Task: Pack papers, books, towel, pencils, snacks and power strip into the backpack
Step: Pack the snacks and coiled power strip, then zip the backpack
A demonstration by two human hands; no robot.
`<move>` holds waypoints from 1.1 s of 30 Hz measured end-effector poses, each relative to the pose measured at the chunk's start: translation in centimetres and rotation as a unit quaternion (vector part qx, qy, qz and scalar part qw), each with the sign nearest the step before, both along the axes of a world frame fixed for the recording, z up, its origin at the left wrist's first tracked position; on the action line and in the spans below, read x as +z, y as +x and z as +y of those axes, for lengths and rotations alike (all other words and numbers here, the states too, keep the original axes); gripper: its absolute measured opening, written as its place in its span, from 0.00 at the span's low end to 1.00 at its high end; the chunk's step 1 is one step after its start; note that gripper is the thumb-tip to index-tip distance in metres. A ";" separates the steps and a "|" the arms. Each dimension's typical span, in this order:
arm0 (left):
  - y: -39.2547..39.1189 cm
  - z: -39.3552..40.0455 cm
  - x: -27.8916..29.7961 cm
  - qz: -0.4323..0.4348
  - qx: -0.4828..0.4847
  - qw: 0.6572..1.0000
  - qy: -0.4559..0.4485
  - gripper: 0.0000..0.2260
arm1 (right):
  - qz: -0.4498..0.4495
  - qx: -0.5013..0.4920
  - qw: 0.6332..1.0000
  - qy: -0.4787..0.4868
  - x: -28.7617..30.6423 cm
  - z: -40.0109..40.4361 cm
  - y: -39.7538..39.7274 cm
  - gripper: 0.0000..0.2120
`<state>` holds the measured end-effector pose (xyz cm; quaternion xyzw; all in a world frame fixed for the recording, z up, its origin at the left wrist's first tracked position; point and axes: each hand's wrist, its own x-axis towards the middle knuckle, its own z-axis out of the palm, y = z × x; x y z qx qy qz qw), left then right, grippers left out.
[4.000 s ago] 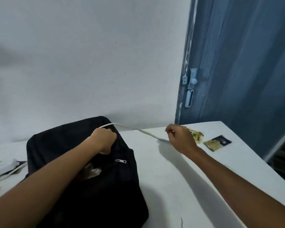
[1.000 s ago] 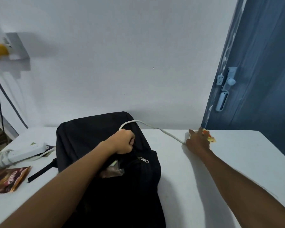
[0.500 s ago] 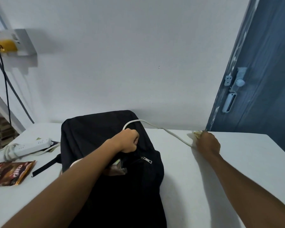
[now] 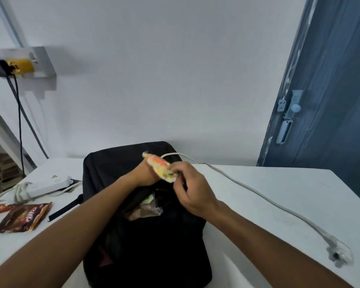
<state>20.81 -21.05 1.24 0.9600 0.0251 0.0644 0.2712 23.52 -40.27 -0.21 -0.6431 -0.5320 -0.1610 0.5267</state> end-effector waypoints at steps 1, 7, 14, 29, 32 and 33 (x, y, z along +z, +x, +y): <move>-0.4 0.3 1.1 0.012 0.009 0.999 -0.034 0.03 | -0.047 0.023 0.999 -0.005 -0.2 -0.1 -0.4 0.10; -2.3 0.6 7.8 0.068 0.002 0.994 -0.082 0.10 | -0.286 0.033 0.956 -0.052 -2.5 0.4 -1.3 0.11; -3.9 -0.8 11.7 0.025 -0.048 0.986 0.155 0.09 | -0.336 -0.024 0.926 -0.169 -2.0 3.2 -2.7 0.12; -9.5 2.9 8.6 0.110 0.164 0.976 0.091 0.04 | -0.317 -0.005 0.935 -0.159 -1.4 4.4 -3.4 0.07; -9.9 1.8 10.1 0.016 0.129 0.988 0.078 0.04 | -0.334 0.011 0.931 -0.147 -1.3 5.8 -4.0 0.09; -9.9 1.3 10.6 -0.007 0.118 0.988 0.098 0.05 | -0.327 0.018 0.932 -0.154 -0.9 6.3 -4.2 0.09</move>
